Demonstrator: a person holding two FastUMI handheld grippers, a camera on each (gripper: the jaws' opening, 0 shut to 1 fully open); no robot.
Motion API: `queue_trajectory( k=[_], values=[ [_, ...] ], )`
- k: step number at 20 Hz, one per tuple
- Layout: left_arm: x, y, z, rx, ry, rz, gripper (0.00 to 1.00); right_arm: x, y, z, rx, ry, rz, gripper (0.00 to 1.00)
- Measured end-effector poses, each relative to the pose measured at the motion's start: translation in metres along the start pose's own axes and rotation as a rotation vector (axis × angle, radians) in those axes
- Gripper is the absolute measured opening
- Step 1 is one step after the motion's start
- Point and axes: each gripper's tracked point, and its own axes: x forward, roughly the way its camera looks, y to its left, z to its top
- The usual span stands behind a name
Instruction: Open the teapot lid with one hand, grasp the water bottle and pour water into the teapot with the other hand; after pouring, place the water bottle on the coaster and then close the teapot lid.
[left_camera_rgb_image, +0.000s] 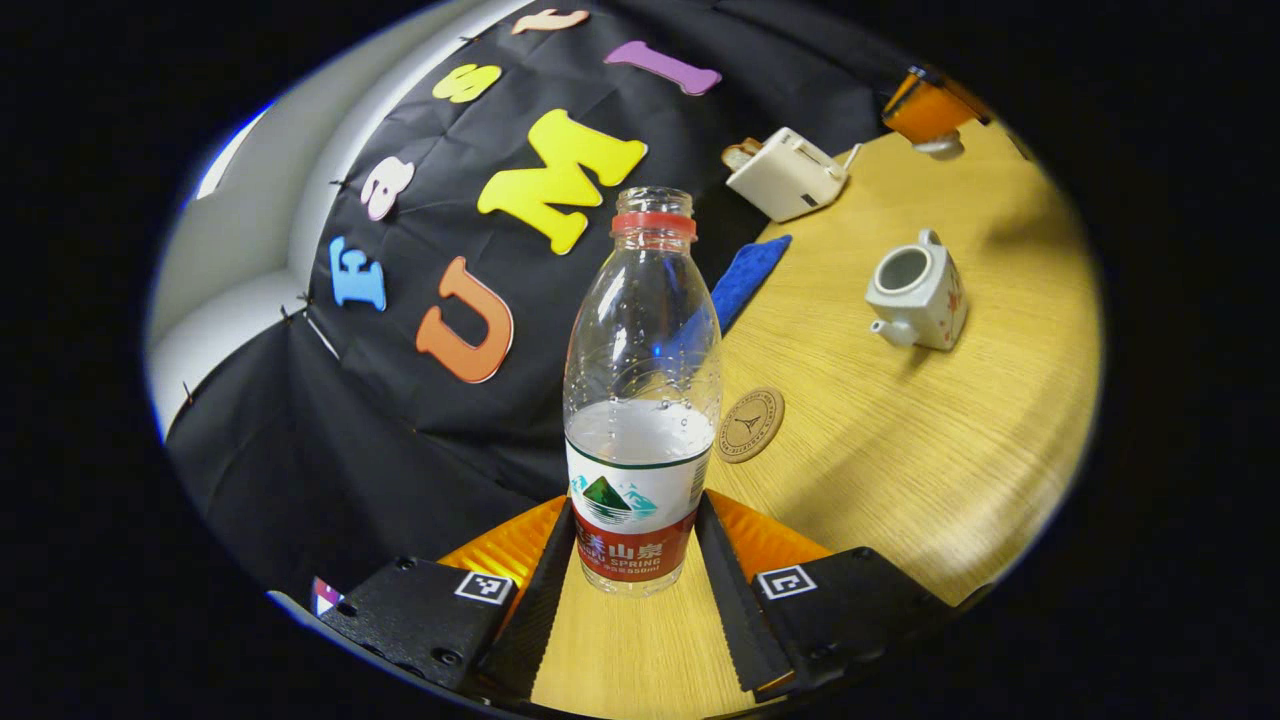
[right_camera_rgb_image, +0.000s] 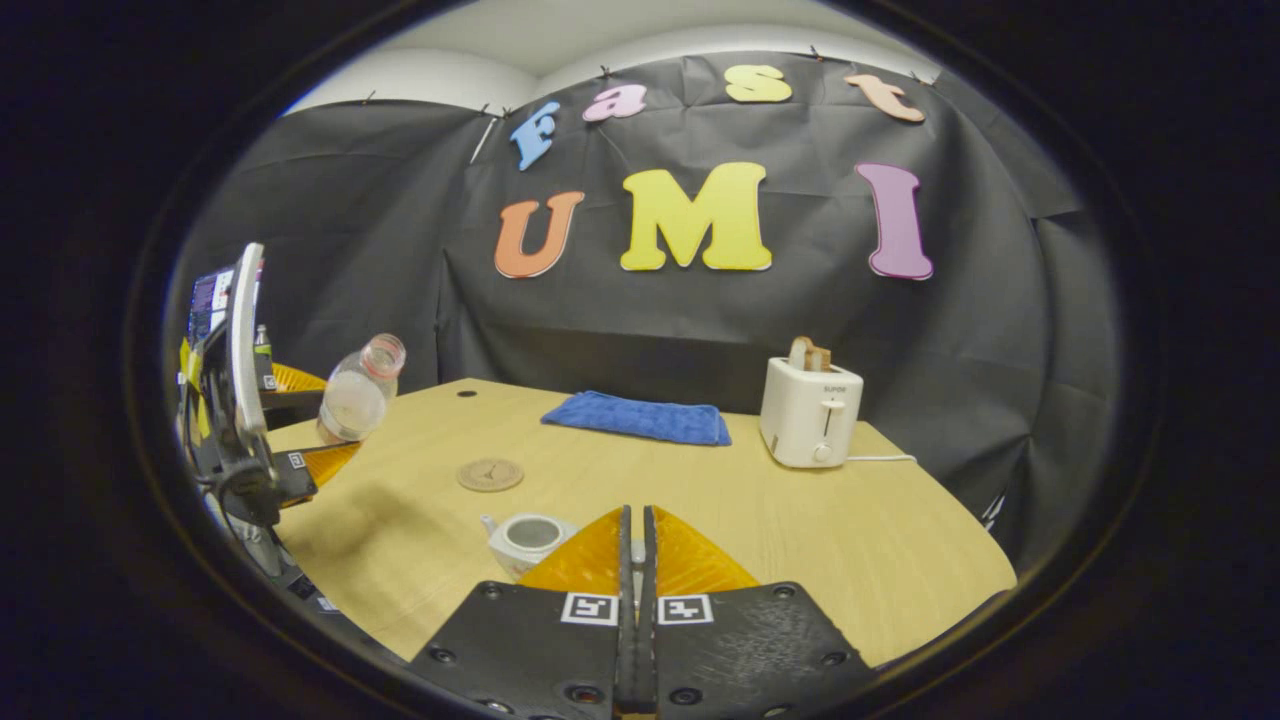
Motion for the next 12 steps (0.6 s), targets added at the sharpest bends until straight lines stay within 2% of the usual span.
queue_trajectory(
  k=[1, 7, 12],
  values=[
    [0.003, -0.005, 0.002, 0.044, 0.001, -0.005, 0.73, -0.002, -0.004, -0.001, 0.002, 0.0, -0.001, 0.0],
    [0.006, -0.019, 0.016, 0.321, 0.015, -0.041, 0.73, -0.013, -0.021, -0.008, 0.023, -0.002, -0.013, 0.0],
    [0.011, -0.02, 0.018, 0.455, 0.041, -0.055, 0.73, -0.019, -0.03, -0.014, 0.032, -0.003, -0.015, 0.0]
  ],
)
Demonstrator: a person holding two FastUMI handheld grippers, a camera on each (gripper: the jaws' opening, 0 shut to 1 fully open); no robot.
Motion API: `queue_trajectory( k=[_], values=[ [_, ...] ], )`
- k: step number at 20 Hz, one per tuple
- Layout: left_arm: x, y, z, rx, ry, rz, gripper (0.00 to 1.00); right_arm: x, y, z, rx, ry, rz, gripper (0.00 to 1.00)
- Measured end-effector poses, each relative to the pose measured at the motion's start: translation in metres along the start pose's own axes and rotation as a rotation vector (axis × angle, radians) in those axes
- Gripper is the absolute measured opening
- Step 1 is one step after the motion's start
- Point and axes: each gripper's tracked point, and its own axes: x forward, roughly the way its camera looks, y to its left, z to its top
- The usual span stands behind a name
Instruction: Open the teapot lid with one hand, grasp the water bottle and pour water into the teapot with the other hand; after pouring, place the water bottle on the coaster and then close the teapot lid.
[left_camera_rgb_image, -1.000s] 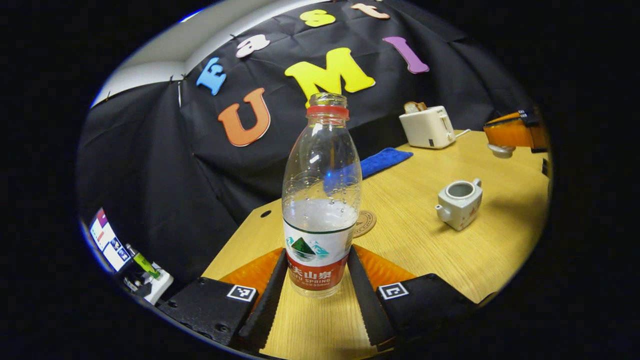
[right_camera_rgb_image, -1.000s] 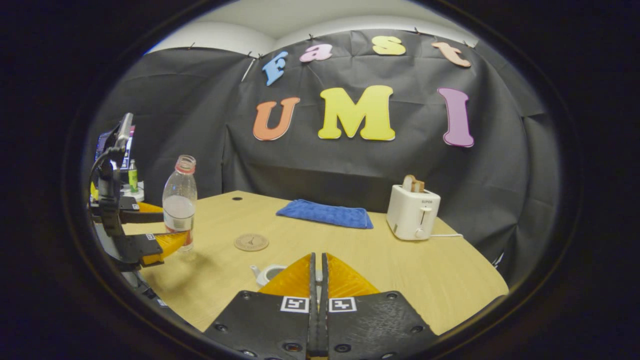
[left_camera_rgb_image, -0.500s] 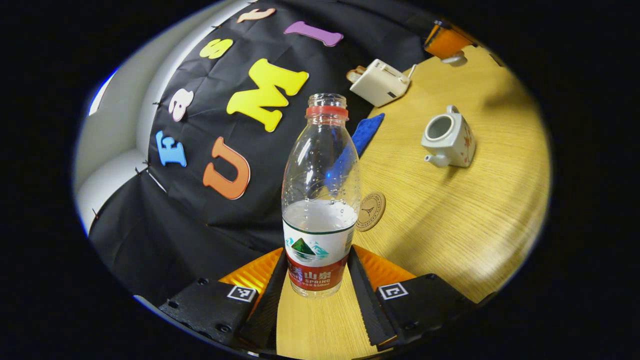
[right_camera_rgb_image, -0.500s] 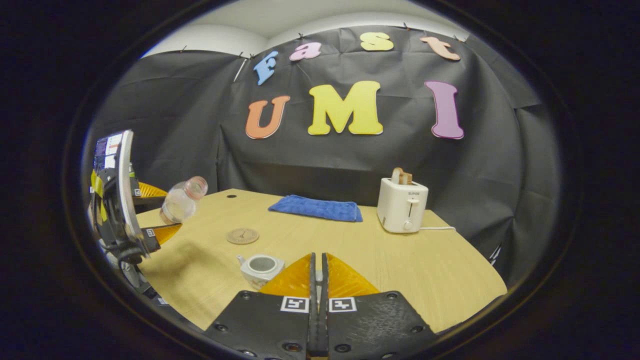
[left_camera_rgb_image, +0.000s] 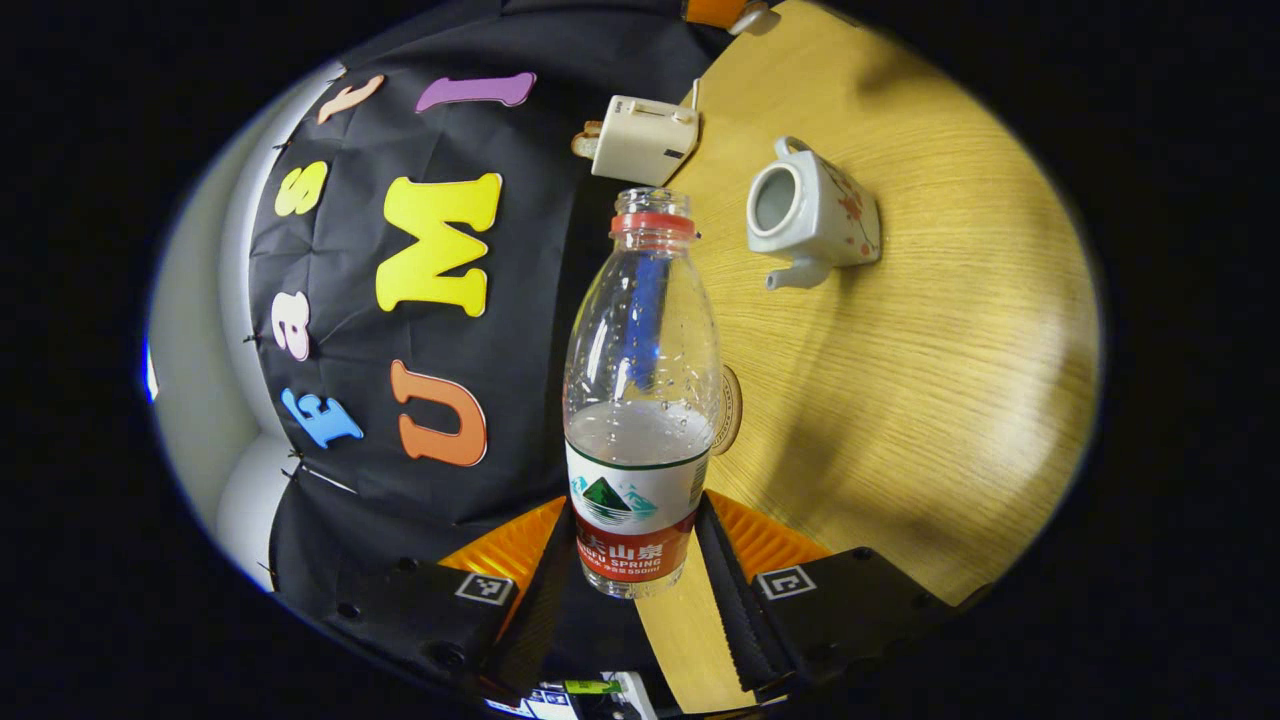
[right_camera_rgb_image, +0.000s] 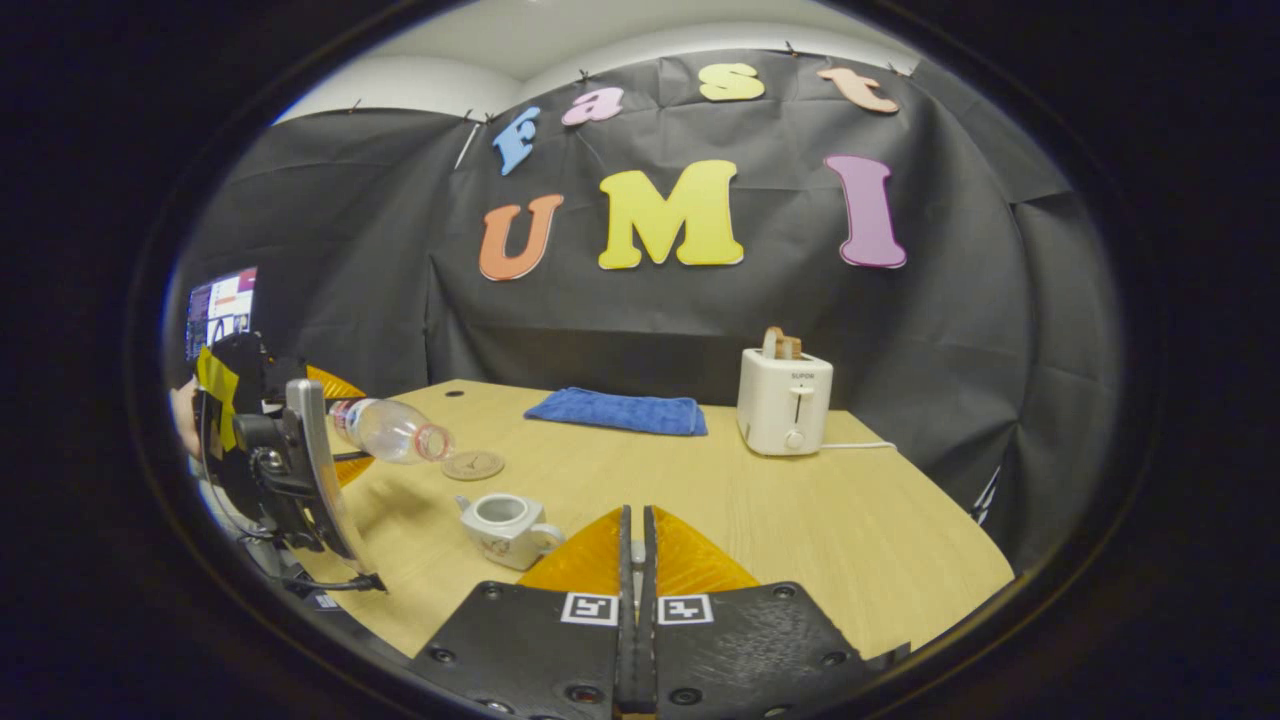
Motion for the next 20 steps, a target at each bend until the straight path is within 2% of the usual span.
queue_trajectory(
  k=[6, 7, 10, 20],
  values=[
    [0.002, 0.002, 0.002, 0.106, 0.041, -0.02, 0.73, -0.004, -0.011, -0.003, 0.0, -0.007, -0.012, 0.0],
    [0.0, 0.003, 0.004, 0.126, 0.043, -0.018, 0.73, -0.005, -0.011, -0.003, 0.002, -0.006, -0.011, 0.02],
    [-0.004, 0.002, 0.01, 0.176, 0.051, -0.009, 0.73, -0.007, -0.014, -0.008, 0.01, 0.0, -0.009, 0.0],
    [0.001, 0.011, 0.017, 0.268, 0.061, 0.003, 0.73, -0.009, -0.017, -0.011, 0.012, 0.003, -0.014, 0.0]
  ],
)
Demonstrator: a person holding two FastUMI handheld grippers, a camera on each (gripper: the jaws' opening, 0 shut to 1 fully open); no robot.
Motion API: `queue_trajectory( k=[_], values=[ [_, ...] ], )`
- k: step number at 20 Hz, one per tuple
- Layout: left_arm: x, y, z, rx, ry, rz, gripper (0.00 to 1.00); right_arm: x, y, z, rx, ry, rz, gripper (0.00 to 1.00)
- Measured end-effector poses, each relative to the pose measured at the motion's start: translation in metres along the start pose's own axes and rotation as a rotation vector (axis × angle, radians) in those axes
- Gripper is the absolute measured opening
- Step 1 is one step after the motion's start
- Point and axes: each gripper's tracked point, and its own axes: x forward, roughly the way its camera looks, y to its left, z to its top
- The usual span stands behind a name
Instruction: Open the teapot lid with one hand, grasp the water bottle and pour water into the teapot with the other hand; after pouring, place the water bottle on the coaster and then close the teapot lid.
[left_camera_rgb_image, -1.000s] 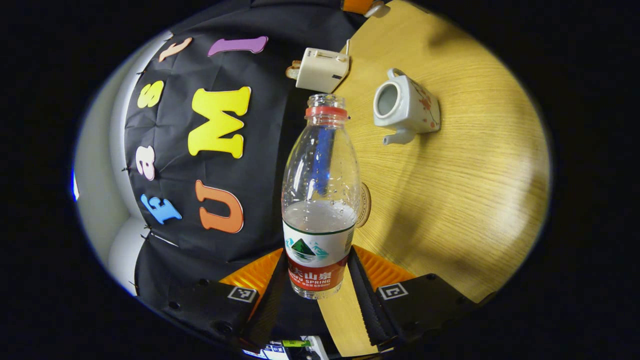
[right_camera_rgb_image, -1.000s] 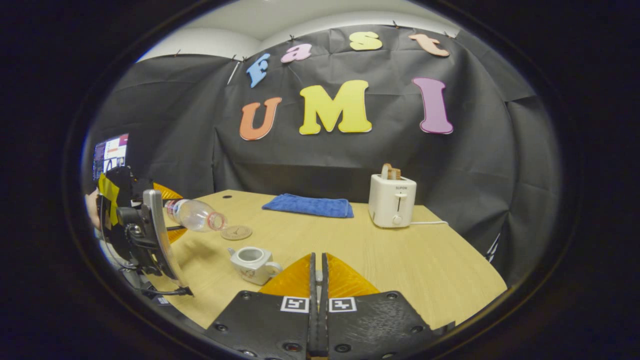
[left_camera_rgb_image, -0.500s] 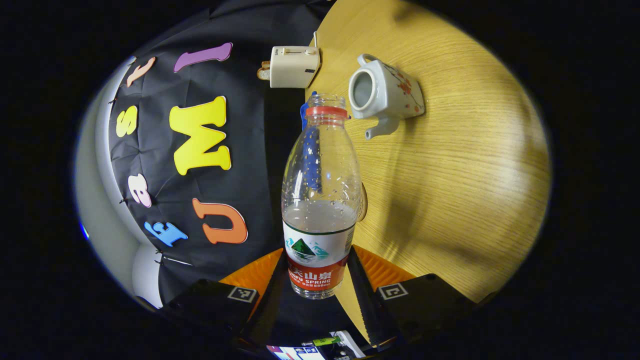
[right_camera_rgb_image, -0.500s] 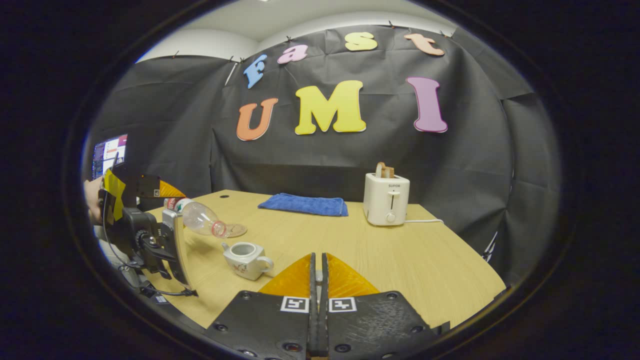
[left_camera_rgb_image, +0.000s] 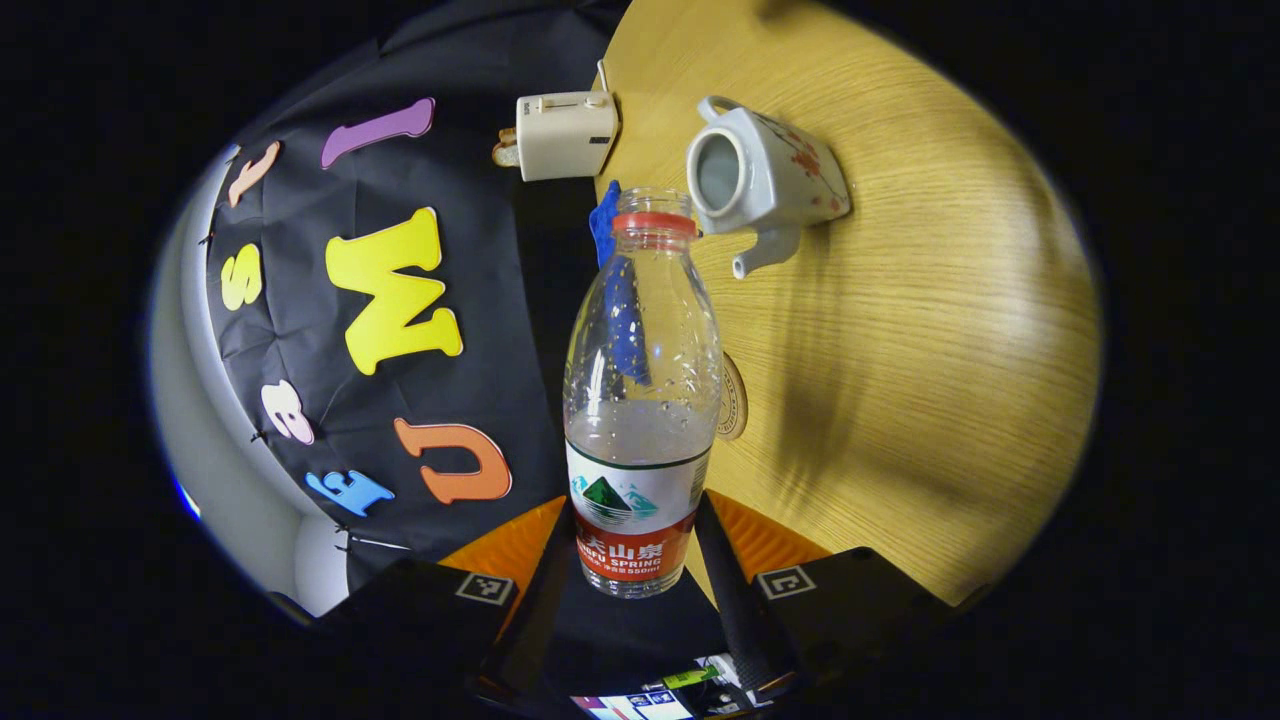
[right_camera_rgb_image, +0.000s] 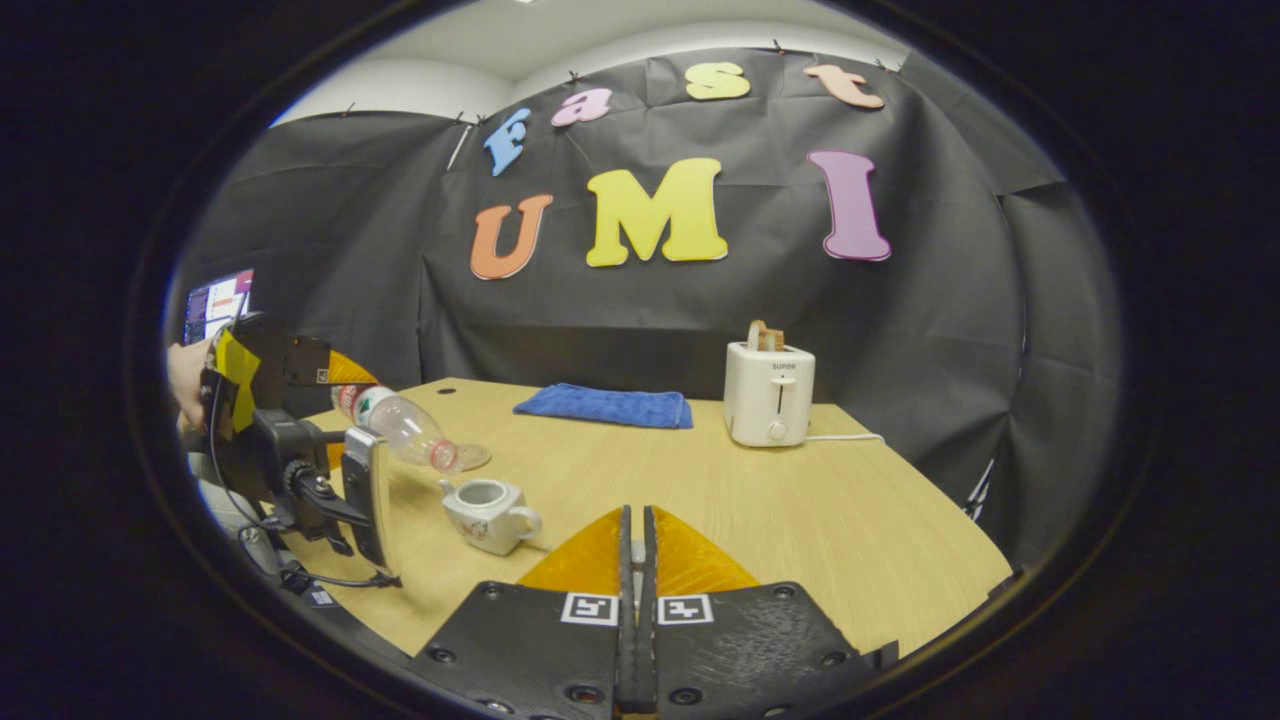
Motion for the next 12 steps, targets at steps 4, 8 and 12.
queue_trajectory(
  k=[4, 8, 12],
  values=[
    [0.009, 0.014, 0.003, 0.04, 0.0, 0.02, 0.77, 0.0, -0.002, 0.0, 0.001, -0.003, -0.003, 0.0],
    [0.007, 0.015, 0.009, 0.087, -0.002, 0.041, 0.73, 0.001, -0.004, -0.001, 0.0, 0.001, -0.005, 0.0],
    [0.006, 0.019, 0.011, 0.115, 0.002, 0.052, 0.73, 0.001, -0.004, -0.001, 0.004, -0.001, -0.002, 0.0]
  ],
)
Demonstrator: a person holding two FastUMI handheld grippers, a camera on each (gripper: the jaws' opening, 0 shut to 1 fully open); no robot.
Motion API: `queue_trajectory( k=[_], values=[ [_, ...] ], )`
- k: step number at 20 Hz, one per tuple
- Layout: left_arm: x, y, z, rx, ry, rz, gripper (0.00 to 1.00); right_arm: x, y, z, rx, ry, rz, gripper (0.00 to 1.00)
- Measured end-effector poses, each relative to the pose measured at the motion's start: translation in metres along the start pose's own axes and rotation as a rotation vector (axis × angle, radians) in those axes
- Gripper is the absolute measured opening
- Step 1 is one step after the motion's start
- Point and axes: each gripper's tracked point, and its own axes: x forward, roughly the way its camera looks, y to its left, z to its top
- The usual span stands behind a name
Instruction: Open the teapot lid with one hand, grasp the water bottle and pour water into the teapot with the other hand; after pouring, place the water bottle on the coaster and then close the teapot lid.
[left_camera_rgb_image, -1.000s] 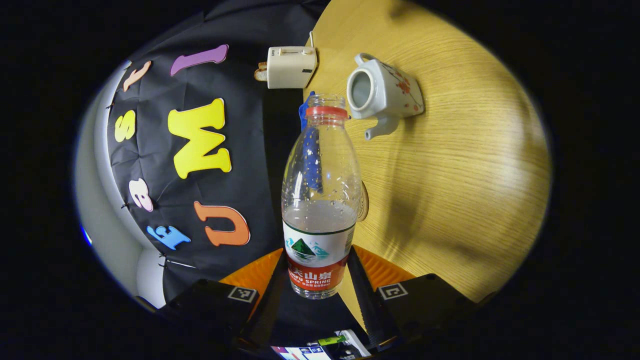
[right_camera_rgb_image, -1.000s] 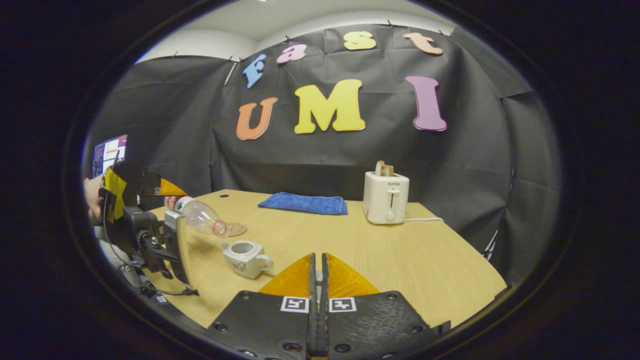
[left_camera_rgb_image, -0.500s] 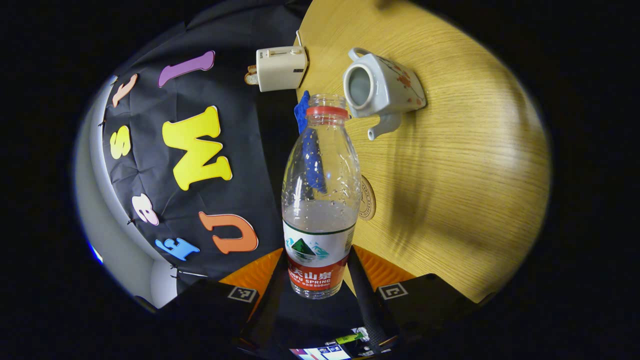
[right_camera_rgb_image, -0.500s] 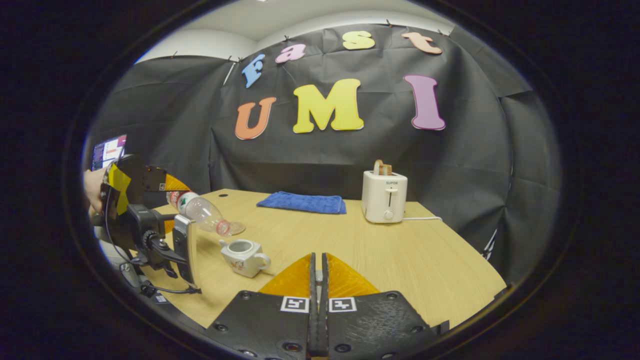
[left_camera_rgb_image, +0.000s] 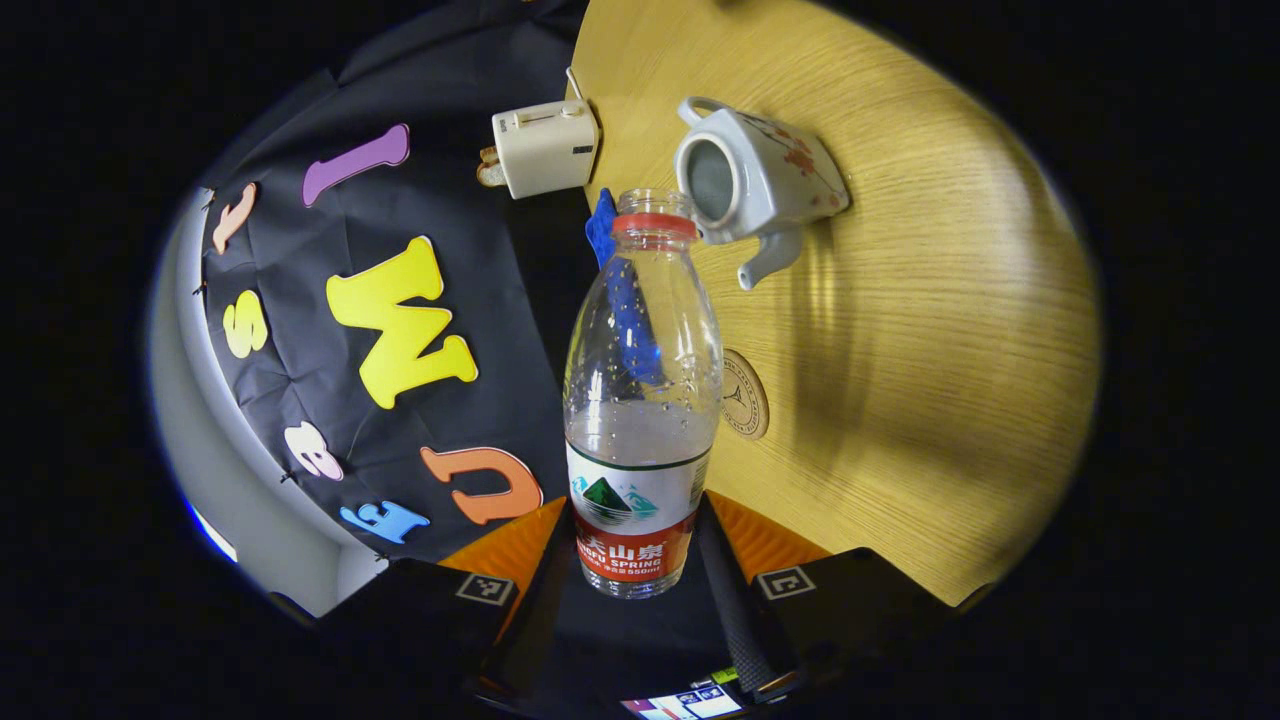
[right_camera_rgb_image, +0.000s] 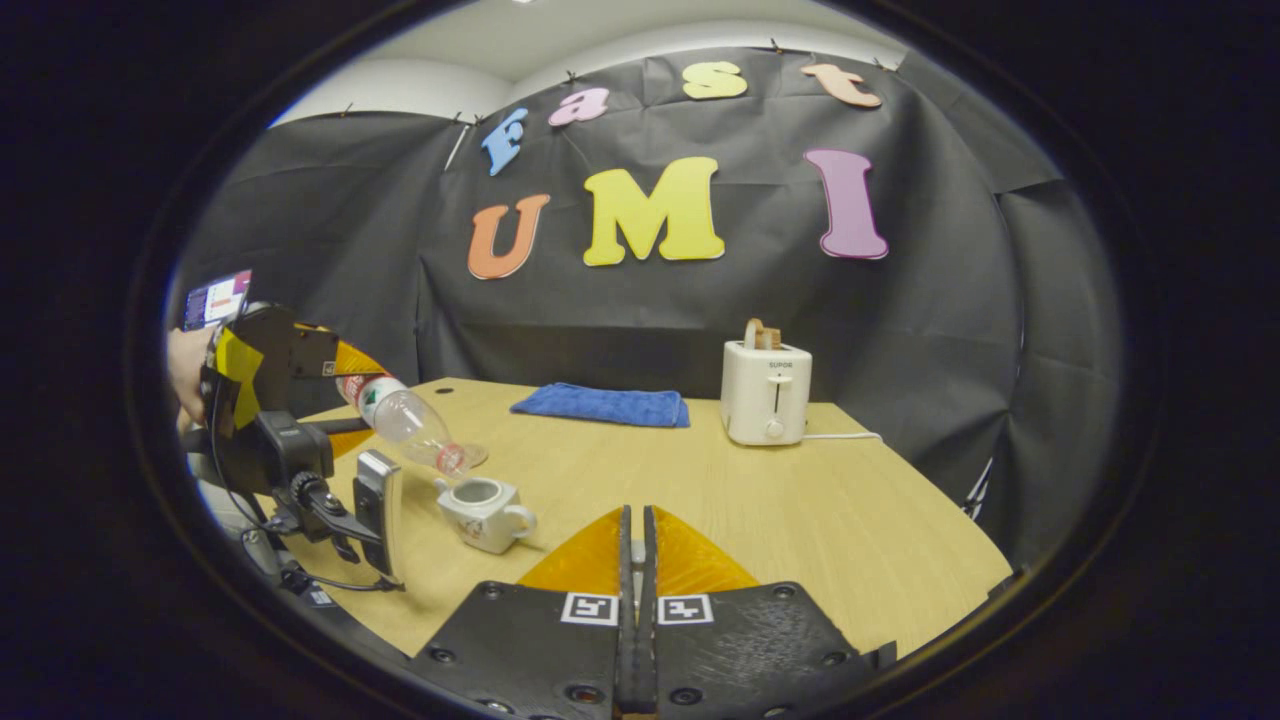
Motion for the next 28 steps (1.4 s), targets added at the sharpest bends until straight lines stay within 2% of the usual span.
queue_trajectory(
  k=[28],
  values=[
    [0.003, 0.023, 0.0, 0.174, 0.055, 0.038, 0.73, 0.0, -0.004, -0.004, 0.037, -0.005, 0.02, 0.0]
  ],
)
